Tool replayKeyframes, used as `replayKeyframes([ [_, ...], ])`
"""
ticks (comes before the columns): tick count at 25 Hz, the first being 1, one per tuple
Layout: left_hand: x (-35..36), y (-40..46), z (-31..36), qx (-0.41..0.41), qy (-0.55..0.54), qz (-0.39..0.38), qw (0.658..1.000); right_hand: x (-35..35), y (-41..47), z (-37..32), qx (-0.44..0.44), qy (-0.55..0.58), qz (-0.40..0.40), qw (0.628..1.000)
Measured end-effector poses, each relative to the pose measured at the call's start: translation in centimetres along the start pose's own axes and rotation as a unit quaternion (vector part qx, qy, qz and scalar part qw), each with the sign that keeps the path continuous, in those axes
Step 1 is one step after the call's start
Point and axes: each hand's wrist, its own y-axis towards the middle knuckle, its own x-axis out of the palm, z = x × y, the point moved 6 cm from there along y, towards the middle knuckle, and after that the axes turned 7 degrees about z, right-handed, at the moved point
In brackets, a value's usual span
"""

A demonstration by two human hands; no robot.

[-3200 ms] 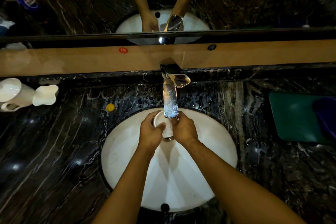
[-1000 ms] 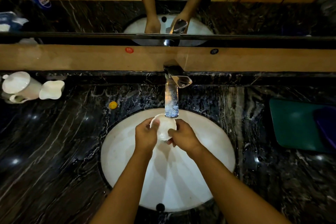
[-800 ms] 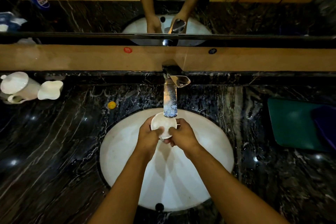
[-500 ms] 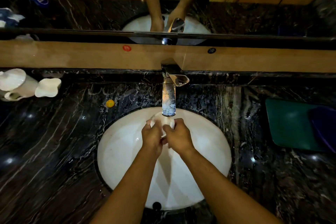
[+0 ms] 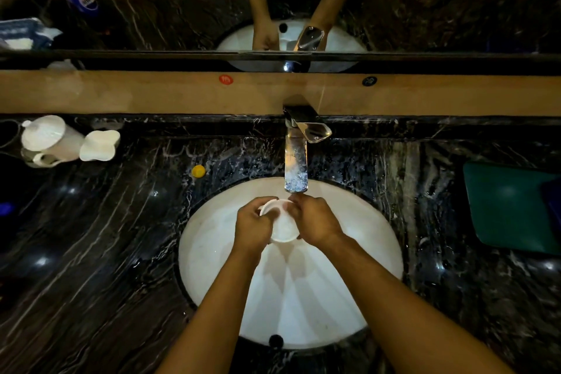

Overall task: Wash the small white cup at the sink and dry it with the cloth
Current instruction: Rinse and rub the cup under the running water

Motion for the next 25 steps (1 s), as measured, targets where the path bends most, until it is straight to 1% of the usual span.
replayKeyframes([
  [2,-0.3,0.1,-0.3,-0.014,-0.042,0.032,0.999,0.3,-0.4,0.2,0.026,0.116,-0.005,0.993],
  [3,-0.4,0.1,-0.5,-0.02,-0.066,0.039,0.997,0.5,-0.6,0.5,0.067,0.199,-0.021,0.977],
  [5,-0.2,-0.1,-0.9,-0.032,-0.109,0.036,0.993,0.9,-1.3,0.9,0.156,0.348,-0.072,0.922],
  [6,0.0,-0.1,-1.2,-0.047,-0.134,0.027,0.989,0.9,-1.6,1.1,0.178,0.387,-0.094,0.9],
  [7,0.4,-0.1,-1.6,-0.069,-0.163,0.017,0.984,0.9,-1.8,1.3,0.181,0.404,-0.102,0.891],
  [8,0.9,-0.1,-1.9,-0.09,-0.186,0.003,0.978,0.9,-1.9,1.4,0.172,0.406,-0.091,0.893],
  [9,1.5,-0.1,-2.0,-0.103,-0.188,-0.006,0.977,0.8,-1.9,1.4,0.157,0.389,-0.061,0.906],
  [10,2.1,-0.1,-2.0,-0.102,-0.162,-0.008,0.981,0.7,-1.9,1.5,0.143,0.354,-0.021,0.924],
  [12,3.0,-0.3,-1.5,-0.066,-0.07,0.012,0.995,0.7,-2.0,1.7,0.134,0.275,0.062,0.95],
  [14,3.5,-0.9,-1.2,-0.027,-0.028,0.017,0.999,1.1,-2.2,2.2,0.165,0.248,0.097,0.95],
  [17,3.1,-1.8,-1.2,0.046,-0.037,0.007,0.998,1.7,-2.4,2.7,0.226,0.292,0.097,0.924],
  [18,2.9,-2.0,-1.2,0.072,-0.017,0.001,0.997,1.8,-2.4,2.5,0.228,0.297,0.092,0.923],
  [20,2.5,-2.2,-1.1,0.111,0.062,-0.028,0.991,1.7,-2.4,2.2,0.225,0.301,0.087,0.923],
  [21,2.3,-2.3,-0.9,0.143,0.113,-0.041,0.982,1.7,-2.3,2.1,0.229,0.308,0.087,0.92],
  [23,1.8,-2.7,-0.5,0.245,0.195,-0.051,0.948,1.6,-2.1,2.1,0.242,0.317,0.083,0.913],
  [24,1.7,-3.0,-0.2,0.294,0.22,-0.053,0.929,1.5,-2.0,2.0,0.244,0.314,0.079,0.914],
  [25,1.6,-3.2,0.1,0.319,0.231,-0.053,0.918,1.6,-1.9,2.0,0.243,0.308,0.073,0.917],
])
